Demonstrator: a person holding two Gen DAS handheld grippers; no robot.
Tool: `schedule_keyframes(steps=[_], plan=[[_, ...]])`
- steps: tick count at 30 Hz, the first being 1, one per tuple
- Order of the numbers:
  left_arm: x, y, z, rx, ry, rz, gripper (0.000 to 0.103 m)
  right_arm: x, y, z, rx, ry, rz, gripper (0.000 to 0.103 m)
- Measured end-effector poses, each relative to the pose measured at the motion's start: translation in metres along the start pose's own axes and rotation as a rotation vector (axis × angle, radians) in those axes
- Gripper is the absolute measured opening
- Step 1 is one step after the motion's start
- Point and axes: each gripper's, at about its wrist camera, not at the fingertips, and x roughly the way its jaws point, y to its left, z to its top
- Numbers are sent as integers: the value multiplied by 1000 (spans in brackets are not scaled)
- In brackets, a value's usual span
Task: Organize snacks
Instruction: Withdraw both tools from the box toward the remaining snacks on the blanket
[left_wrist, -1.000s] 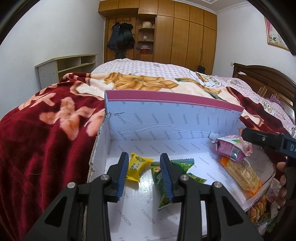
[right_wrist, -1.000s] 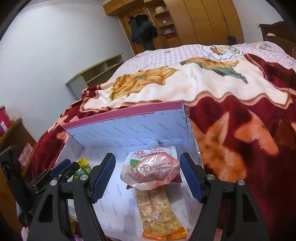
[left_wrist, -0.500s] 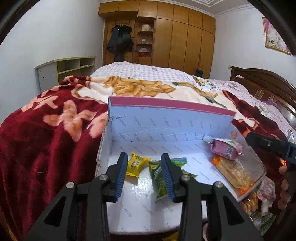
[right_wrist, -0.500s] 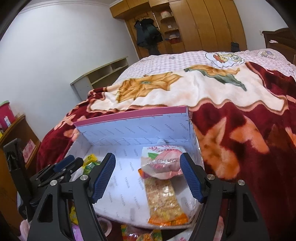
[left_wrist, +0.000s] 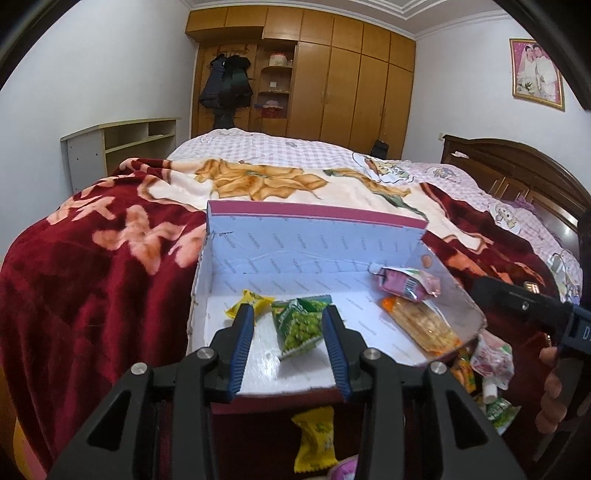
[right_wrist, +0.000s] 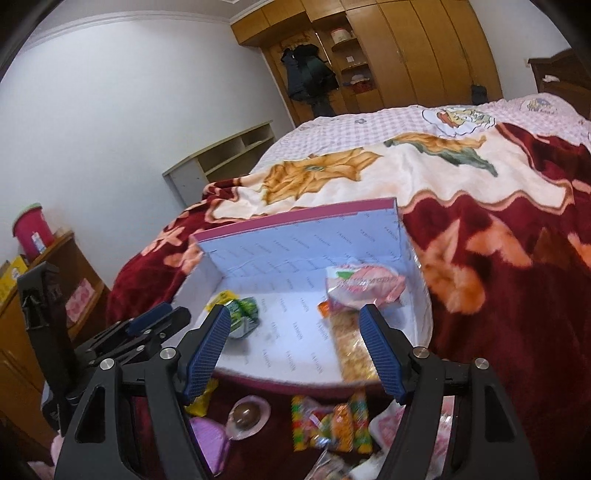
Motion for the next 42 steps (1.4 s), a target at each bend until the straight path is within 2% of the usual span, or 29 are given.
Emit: schedule_keyframes(steps=[12,24,42], plan=[[-24,-4,-16,-12,19,-22,40,-23,10,-28,13,-1,13,74],[-44,-8,-32,-9,39,-44,40,-35,3,-55,70,6,5,74],[-49,5,-55,-36,104,-56,40,-40,-4,-88,102,45,-10,74]])
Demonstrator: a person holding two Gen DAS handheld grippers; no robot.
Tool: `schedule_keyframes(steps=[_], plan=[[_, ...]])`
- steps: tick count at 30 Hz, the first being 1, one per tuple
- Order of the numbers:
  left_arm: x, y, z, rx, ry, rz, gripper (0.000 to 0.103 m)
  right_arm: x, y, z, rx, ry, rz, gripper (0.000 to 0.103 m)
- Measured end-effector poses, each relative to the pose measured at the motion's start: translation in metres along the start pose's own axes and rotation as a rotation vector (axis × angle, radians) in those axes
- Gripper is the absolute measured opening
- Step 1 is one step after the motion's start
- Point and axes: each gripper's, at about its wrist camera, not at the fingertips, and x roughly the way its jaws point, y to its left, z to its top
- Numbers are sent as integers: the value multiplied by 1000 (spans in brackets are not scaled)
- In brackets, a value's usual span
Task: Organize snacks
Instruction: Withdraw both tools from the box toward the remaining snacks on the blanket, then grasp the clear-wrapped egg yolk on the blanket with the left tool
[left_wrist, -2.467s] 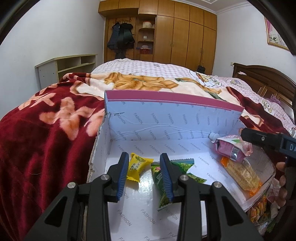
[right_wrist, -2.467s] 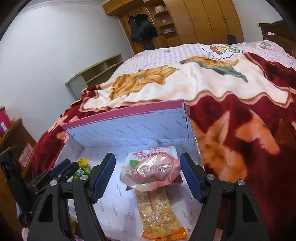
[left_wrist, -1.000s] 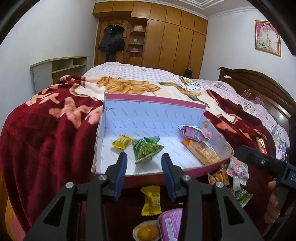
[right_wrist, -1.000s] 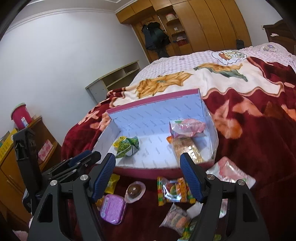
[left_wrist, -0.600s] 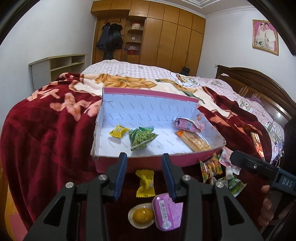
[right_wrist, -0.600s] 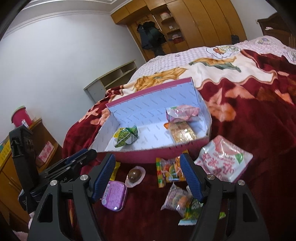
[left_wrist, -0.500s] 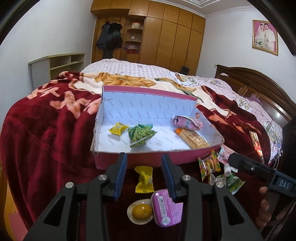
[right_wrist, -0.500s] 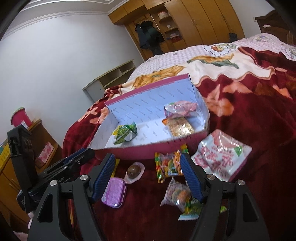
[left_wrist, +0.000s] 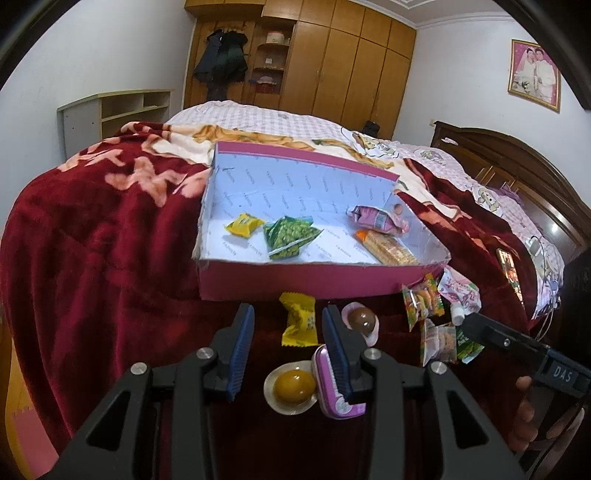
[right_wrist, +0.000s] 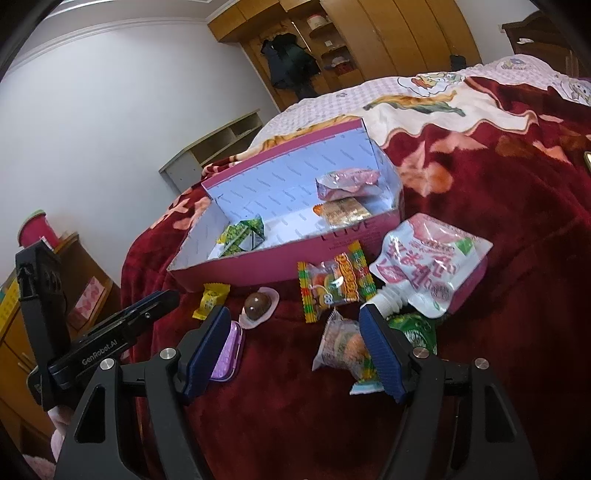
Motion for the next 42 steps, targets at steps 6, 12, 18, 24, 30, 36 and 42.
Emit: schedule_keyframes(steps=[6,12,18,24,30,36,42], plan=[[1,7,-5,-13,16,3,40,-2,2,-8,-9,10,-10,74],[0,9,-12,-20,40,-15,40,-4,11,-15,-58,11,-26,74],[1,5,-21,-2,63,-20,40,-6,18,-17,-96,9,-33,74],[3,3,-25,7,75,-25,40,-7,21,-21,-107,15,-27,74],[10,-1,-30,23,92,-7,40,-4,24,-24,-116,29,-15,74],[14,-8,-37,61,76,29,41,-1,25,-27,-119,43,-16,74],[16,-12,-43,81,22,73,45,2,24,-27,-115,47,-10,74]])
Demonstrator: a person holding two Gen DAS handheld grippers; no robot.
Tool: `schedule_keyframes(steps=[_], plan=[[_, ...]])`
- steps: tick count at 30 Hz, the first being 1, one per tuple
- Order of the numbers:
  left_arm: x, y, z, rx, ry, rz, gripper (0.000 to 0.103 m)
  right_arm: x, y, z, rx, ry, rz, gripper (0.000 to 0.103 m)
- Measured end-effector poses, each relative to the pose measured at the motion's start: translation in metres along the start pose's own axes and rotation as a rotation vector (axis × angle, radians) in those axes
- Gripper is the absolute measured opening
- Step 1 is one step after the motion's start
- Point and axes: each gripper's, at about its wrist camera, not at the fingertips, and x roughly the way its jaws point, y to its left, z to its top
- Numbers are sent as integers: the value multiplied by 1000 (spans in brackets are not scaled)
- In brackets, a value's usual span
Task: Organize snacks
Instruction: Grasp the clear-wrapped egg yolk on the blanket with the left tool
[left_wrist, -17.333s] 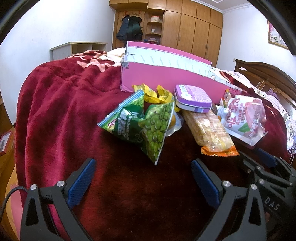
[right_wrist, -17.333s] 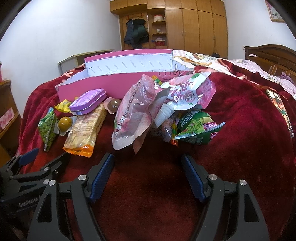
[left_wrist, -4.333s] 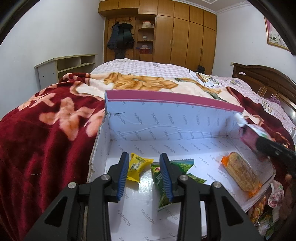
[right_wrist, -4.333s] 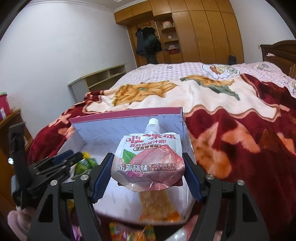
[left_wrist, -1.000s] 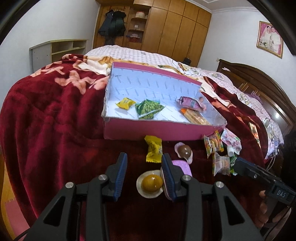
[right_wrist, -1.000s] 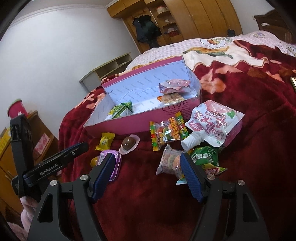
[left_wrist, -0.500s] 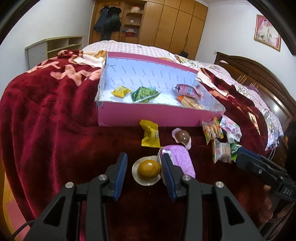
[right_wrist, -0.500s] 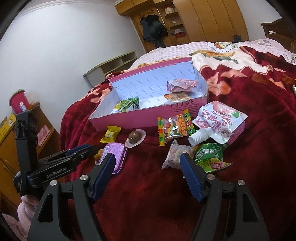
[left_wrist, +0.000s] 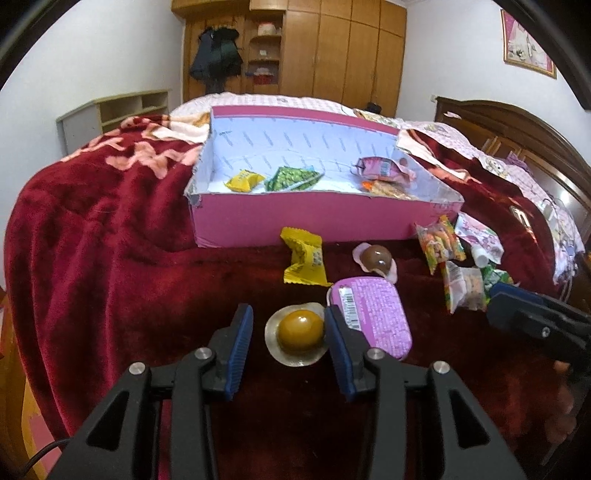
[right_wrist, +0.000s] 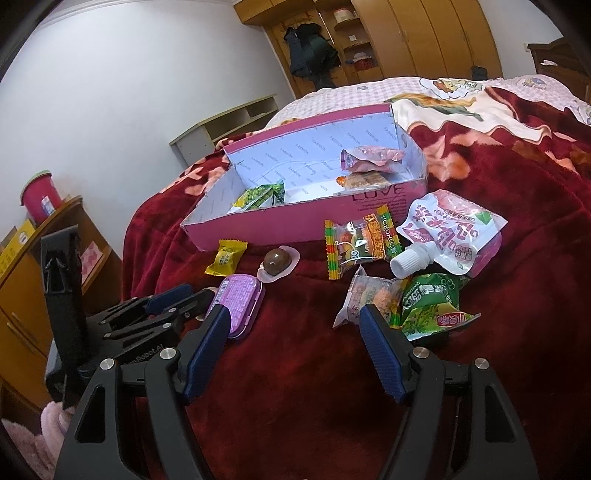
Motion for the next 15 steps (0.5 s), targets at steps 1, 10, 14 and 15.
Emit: schedule_keyframes(steps=[1,10,14,15], plan=[[1,-1,-1,3,-9,6,45,1,0,0,3,2,1,74],[8,-3,-8,18,-27,30,46,4,1,-3,2,14,5,74],[8,-5,-11,24,-45,43,46,6,2,-4,0,16,5,74],[8,-5,-11,23,-46,41,46,6,2,-4,1,18,5,74]])
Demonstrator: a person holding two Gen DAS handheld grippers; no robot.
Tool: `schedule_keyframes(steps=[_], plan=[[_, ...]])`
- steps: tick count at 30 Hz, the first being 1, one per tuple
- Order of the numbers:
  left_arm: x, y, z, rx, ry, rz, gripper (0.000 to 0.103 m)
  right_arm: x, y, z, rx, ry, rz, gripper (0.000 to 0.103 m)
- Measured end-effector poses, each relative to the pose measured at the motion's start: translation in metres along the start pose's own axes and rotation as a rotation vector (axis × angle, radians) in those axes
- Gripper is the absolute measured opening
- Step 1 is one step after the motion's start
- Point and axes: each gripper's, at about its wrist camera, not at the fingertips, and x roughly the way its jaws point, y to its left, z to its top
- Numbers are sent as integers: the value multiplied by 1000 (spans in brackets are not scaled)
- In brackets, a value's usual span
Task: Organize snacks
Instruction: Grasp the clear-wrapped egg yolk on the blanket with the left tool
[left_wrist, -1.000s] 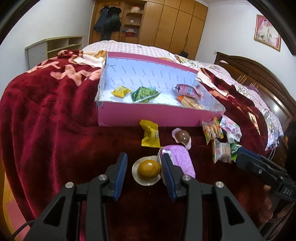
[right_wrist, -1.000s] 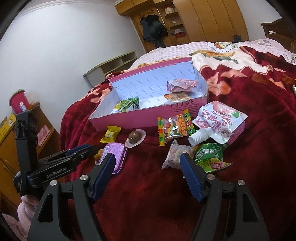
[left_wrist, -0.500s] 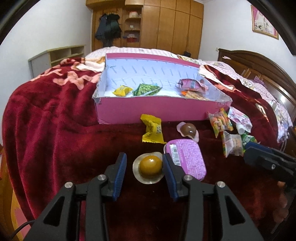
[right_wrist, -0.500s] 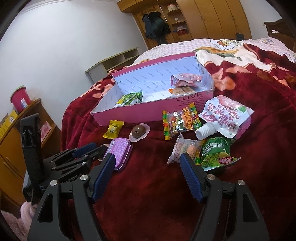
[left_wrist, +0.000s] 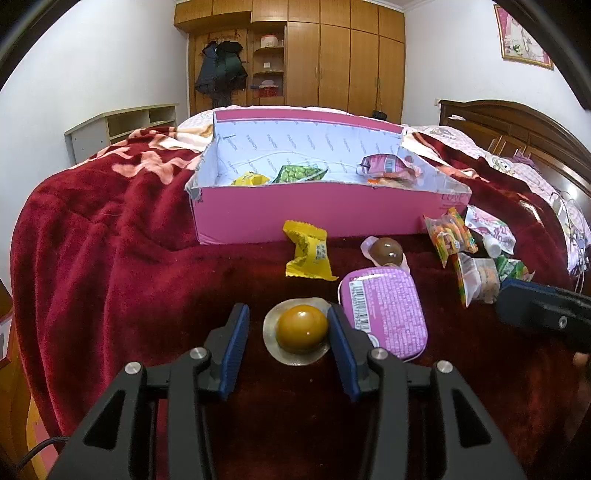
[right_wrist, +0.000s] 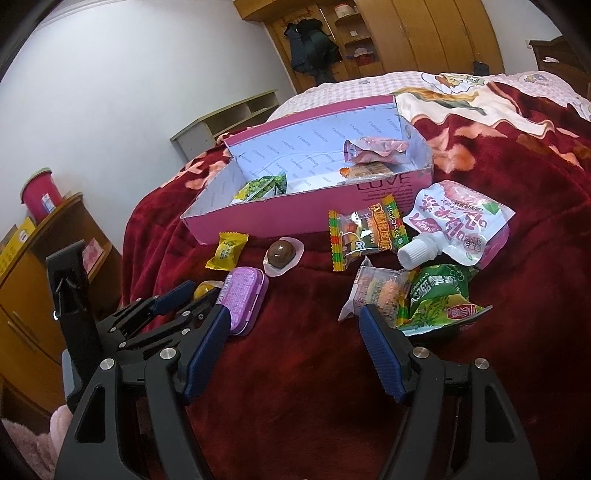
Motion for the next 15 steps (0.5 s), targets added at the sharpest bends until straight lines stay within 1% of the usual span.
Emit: schedule_keyframes(steps=[3,4,5,6,10,15], plan=[[0,2,0,-9,-4,-9,46,2,0,-1,0,8,1,74],[-1,2,0,-5,-6,-10,43,3,1,-2,0,11,1,74],[-2,1,0,0,-7,-10,38,4,1,-2,0,13,2,74],[-3,0,-1,4,-8,-12,37,4,1,-2,-1,15,2,74],[-5,0,0,9,-7,-18,36,5,2,-3,-2,15,6,74],[-8,8,1,-32,4,-41,36,6,3,-4,-1,19,6,74]])
